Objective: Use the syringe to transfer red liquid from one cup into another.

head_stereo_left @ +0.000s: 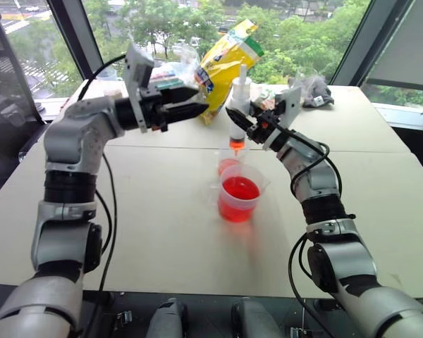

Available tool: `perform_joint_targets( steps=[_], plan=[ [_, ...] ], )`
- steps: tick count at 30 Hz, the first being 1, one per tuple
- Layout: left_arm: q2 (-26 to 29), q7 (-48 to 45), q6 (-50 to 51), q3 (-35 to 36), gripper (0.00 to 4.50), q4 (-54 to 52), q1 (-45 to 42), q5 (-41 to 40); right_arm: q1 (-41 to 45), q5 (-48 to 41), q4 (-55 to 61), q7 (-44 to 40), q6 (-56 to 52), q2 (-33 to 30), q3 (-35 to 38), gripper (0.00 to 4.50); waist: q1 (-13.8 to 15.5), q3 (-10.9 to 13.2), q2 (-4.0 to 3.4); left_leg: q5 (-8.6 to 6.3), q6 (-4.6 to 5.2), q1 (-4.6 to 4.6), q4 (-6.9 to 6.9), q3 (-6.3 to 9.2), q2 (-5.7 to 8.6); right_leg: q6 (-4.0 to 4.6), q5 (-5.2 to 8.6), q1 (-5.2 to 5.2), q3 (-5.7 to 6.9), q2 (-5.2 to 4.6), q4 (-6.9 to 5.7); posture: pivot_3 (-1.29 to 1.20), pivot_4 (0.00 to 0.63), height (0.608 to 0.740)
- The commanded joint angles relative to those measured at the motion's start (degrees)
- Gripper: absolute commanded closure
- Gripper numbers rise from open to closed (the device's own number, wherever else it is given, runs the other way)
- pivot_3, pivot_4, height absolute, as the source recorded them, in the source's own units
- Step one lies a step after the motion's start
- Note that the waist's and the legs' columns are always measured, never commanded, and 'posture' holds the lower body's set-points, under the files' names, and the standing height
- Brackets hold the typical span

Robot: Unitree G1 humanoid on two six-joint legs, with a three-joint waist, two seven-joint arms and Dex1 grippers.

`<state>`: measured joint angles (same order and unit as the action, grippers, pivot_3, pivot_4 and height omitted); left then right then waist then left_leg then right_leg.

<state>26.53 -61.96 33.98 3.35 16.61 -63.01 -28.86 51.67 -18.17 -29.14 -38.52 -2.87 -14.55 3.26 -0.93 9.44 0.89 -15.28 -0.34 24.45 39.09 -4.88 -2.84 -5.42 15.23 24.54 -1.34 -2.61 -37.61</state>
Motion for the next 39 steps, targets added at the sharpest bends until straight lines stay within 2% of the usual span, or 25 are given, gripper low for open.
perform_joint_targets(
  steps=[1,15,30,39],
  plan=[
    [-2.71,-1.34,-3.4,-1.2,1.78,3.16,-3.99,0.39,0.31,0.21,1.95,0.02,1.2,0.41,0.46,3.03,-0.04,0.0,0.0,0.0,0.0,0.0,0.0,0.0,0.0,0.0,0.0,0.0,0.0,0.01,0.0,0.0,0.15,0.74],
    [-7.8,-4.11,-11.42,-2.48,1.78,16.84,-9.87,4.71,0.2,0.84,2.72,-0.41,0.98,0.72,0.3,3.03,-0.16,0.01,-0.01,0.01,-0.02,0.01,-0.02,-0.01,-0.01,0.0,0.0,0.03,-0.02,0.04,0.01,0.0,0.15,0.74],
    [-10.77,-1.4,-22.92,-3.84,1.78,29.35,-13.89,13.01,0.43,0.98,3.06,-0.98,0.35,0.42,0.36,3.03,-0.16,0.0,-0.01,0.01,-0.02,0.01,-0.03,-0.02,-0.01,0.0,0.0,0.03,-0.01,0.05,0.03,0.0,0.15,0.74],
    [-8.4,-5.39,-16.48,-2.34,1.78,23.42,-11.3,10.12,0.11,1.16,3.98,-1.06,-0.34,0.35,0.44,3.03,-0.27,0.01,-0.01,0.01,-0.02,0.01,-0.05,0.0,-0.01,0.0,0.0,0.03,-0.01,0.05,0.03,0.0,0.15,0.74]
  ],
)
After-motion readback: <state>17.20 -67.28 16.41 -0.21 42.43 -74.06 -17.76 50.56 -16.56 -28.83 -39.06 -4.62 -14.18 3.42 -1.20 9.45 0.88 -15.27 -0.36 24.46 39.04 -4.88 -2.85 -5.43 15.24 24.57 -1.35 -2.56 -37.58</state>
